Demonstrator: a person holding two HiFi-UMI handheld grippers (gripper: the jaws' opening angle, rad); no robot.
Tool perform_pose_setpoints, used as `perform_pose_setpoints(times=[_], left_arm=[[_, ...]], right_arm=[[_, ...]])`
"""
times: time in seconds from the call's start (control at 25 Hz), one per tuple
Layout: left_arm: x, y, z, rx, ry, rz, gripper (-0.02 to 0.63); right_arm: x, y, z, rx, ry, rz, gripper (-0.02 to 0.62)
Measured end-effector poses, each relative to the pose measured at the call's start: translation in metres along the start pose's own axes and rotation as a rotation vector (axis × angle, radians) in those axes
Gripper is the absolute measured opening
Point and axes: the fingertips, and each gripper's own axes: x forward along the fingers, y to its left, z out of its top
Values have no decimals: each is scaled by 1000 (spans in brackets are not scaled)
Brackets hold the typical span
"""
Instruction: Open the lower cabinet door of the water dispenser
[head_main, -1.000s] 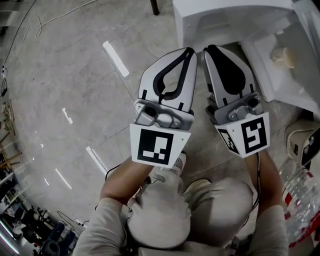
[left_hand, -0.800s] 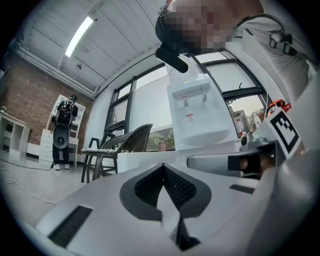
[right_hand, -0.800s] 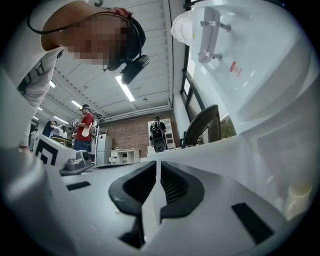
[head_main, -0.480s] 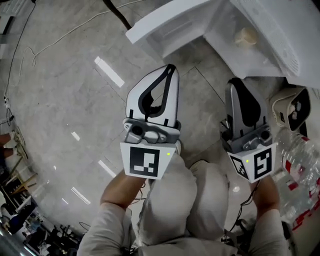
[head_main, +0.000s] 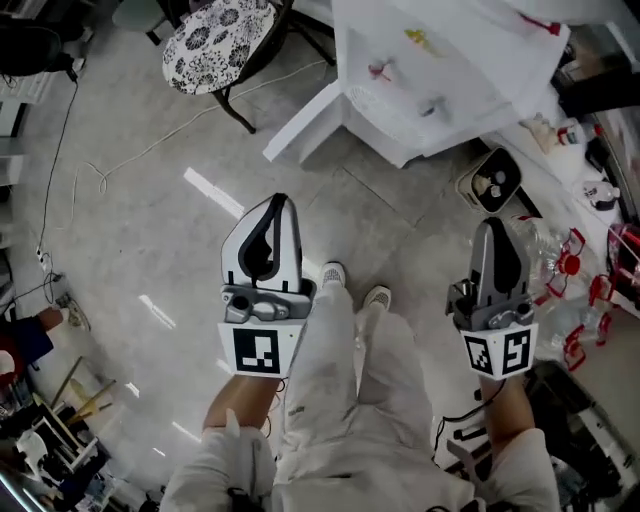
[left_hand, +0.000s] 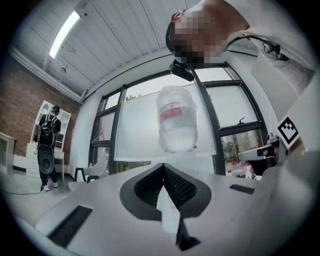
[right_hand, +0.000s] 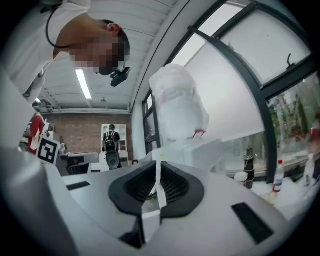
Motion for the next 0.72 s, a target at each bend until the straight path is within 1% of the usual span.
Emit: perform_pose_setpoints(times=[0.08,0.16,0.24,0.32,0.4,0.48,0.72], left_arm=[[4,0,66,-2,-11,-1,2],[5,-2,129,-11,-17,3,3],[5,-6,185,-27,-29,2,2],[5,-13,228,-57,-44,-23,2],[1,-22,256,-65,-49,-67,2],[-8,-29,270,-53,-41,-95,2],[-25,-46,297,-42,-42,-117,2]], right_arm=[[-17,-6,69,6,-20,-63,38],[-41,-7,129,-3,-21,-113,38],[-64,-7,179,-12,-12,-150,38],[-86,-7,221,-17,-22,-184,38],[-108,-5,252,-41,-46,-217,38],[-130,-3,272,-59,-62,-246,38],[-179,-17,315,-87,-102,-316,38]])
